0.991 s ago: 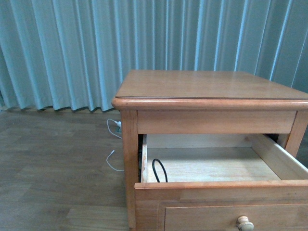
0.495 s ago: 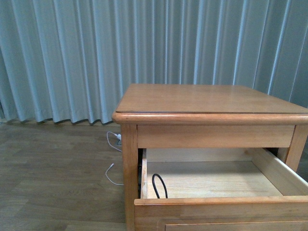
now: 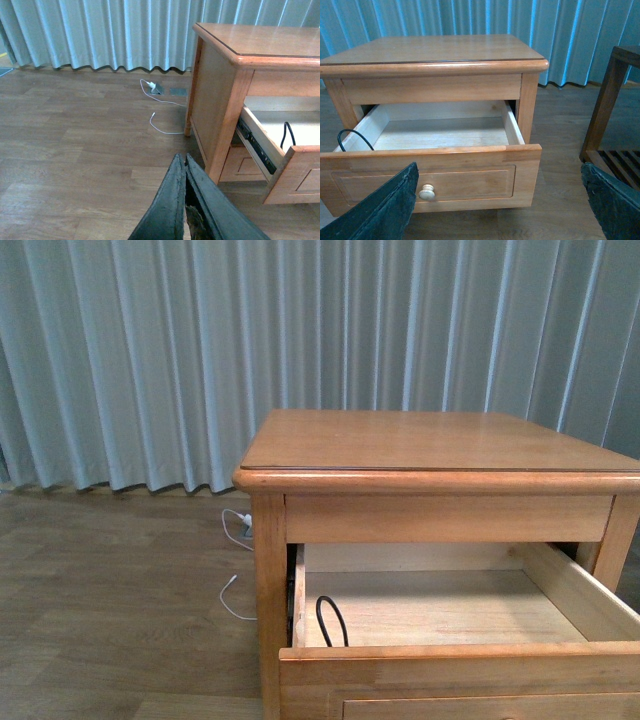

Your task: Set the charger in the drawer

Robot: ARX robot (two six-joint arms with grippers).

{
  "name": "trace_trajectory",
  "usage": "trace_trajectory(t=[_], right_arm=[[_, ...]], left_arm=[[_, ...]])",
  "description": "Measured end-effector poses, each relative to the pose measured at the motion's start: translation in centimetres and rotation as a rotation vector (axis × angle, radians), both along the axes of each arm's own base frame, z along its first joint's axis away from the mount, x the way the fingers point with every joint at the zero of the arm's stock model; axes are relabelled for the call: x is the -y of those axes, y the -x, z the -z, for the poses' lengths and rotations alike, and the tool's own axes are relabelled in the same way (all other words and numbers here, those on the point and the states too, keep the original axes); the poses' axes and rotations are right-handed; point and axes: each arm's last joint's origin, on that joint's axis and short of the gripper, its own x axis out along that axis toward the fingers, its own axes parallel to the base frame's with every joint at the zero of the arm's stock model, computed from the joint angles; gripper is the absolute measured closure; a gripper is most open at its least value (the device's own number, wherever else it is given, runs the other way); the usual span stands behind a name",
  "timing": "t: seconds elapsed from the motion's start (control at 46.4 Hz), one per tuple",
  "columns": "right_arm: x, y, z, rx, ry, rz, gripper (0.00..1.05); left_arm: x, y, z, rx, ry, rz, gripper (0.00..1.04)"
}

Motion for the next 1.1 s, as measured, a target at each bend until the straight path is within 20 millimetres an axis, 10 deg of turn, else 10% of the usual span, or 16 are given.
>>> trace_trajectory(t=[0.732,1.099], right_arm=[[0.0,0.0,0.0,0.0,0.0,0.0,0.08],[0.1,-0.8,0.9,-0.28,0.019,0.155,0.08]], left_arm=[[0.0,0.1,1.1,0.011,0.0,0.0,1.0],[0.0,0.1,1.1,0.011,0.0,0.001,0.26]])
